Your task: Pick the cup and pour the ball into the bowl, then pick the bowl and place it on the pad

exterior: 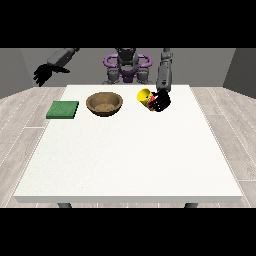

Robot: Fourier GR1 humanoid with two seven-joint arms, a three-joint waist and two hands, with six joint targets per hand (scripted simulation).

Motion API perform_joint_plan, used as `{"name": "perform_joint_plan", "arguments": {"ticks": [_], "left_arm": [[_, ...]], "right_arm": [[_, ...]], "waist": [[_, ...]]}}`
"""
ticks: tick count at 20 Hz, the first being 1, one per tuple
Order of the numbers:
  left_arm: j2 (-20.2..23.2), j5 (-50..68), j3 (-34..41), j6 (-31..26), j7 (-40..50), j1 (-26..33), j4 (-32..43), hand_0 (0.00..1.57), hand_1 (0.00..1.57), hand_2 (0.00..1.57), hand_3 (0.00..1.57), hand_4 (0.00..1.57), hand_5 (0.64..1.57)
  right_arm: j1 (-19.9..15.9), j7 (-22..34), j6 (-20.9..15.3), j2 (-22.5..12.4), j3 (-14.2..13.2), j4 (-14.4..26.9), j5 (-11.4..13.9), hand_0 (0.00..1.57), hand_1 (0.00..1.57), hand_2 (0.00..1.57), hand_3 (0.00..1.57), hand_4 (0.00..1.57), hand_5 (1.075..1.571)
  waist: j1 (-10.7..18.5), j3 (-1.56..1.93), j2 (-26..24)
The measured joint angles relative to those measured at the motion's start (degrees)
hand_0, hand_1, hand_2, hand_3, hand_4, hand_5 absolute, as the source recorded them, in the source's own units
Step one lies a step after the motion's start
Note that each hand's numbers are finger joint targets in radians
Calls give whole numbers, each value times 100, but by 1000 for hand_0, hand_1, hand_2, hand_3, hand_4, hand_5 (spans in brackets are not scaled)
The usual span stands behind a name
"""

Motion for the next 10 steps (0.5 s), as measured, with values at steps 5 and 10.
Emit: {"name": "perform_joint_plan", "arguments": {"ticks": [5, 10], "left_arm": [[-95, -848, -764, 167, 1122, -83, -196, 1397, 1397, 1571, 1571, 1091, 1571], [-247, -1889, -1521, 314, 2409, -324, -204, 1364, 1364, 1571, 1571, 1068, 1568]], "right_arm": [[202, -46, 40, -167, -156, 796, 83, 0, 0, 0, 0, 0, 1560], [417, -81, -32, -204, -175, 1310, 236, 0, 0, 0, 0, 0, 1557]], "waist": [[454, 0, -845], [776, -1, -1494]]}}
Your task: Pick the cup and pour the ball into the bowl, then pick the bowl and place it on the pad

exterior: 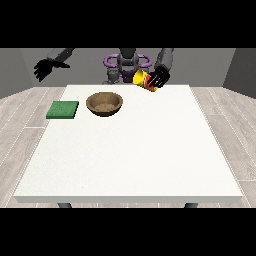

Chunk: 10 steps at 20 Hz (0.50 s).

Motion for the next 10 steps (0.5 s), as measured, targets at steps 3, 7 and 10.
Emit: {"name": "perform_joint_plan", "arguments": {"ticks": [3, 7, 10], "left_arm": [[-183, -605, -392, 114, 579, -121, -25, 1364, 1364, 1571, 1571, 1068, 1568], [-375, -1171, -680, 113, 1139, -70, -206, 1346, 1346, 1571, 1571, 1048, 1569], [-370, -1575, -820, 64, 1421, -181, -312, 1202, 1202, 1571, 1571, 976, 1569]], "right_arm": [[57, -151, 64, -85, -61, 246, 18, 0, 0, 39, 0, 0, 1558], [134, -371, 21, -27, -79, 466, 54, 0, 0, 0, 0, 0, 1554], [132, -537, 127, -158, -162, 645, 25, 0, 0, 0, 0, 0, 1550]], "waist": [[140, -1, -82], [256, -8, -158], [305, -7, -64]]}}
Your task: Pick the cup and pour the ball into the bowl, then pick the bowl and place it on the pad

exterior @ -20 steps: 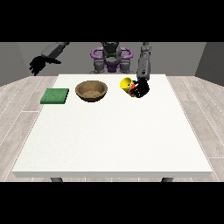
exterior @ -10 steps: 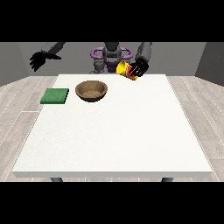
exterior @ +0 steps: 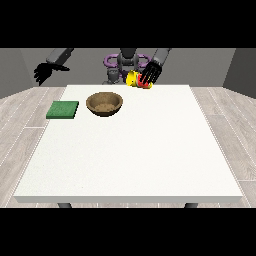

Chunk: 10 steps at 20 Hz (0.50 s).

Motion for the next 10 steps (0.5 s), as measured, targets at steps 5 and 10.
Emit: {"name": "perform_joint_plan", "arguments": {"ticks": [5, 10], "left_arm": [[-200, -700, -763, -202, 960, -119, -248, 682, 682, 1571, 1534, 891, 1571], [-260, -1331, -1191, -468, 1695, -399, -316, 545, 545, 1571, 1571, 901, 1571]], "right_arm": [[-95, -131, 85, -141, -46, 369, 29, 0, 0, 0, 0, 0, 1551], [-416, -32, -45, -121, 77, 446, 136, 0, 0, 0, 158, 0, 1533]], "waist": [[28, -1, -89], [-51, -6, 5]]}}
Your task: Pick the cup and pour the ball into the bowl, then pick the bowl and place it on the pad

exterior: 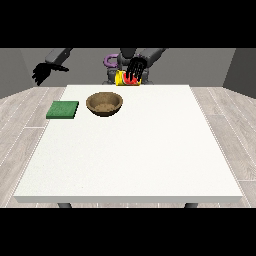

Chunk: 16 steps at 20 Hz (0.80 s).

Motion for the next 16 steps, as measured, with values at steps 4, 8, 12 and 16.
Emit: {"name": "perform_joint_plan", "arguments": {"ticks": [4, 8, 12, 16], "left_arm": [[-19, -503, -334, -183, 274, -197, -60, 432, 432, 1571, 1571, 900, 1571], [-23, -960, -692, -352, 653, -308, -111, 376, 376, 1571, 1571, 835, 1569], [-26, -1290, -1167, -610, 861, -186, -218, 318, 318, 1571, 1571, 955, 1534], [-19, -1581, -1405, -1035, 787, -305, -146, 0, 0, 1571, 1571, 1244, 1400]], "right_arm": [[-323, 137, -198, 13, 34, 59, 38, 0, 0, 0, 337, 0, 1525], [-624, 244, -286, 109, 122, 62, 62, 0, 0, 0, 271, 0, 1528], [-789, 322, -279, 185, 168, 104, 42, 0, 0, 0, 255, 0, 1526], [-862, 246, -263, 255, 211, 88, 43, 0, 0, 0, 190, 0, 1521]], "waist": [[40, 0, 138], [-87, 0, 261], [-184, -1, 295], [-271, 0, 374]]}}
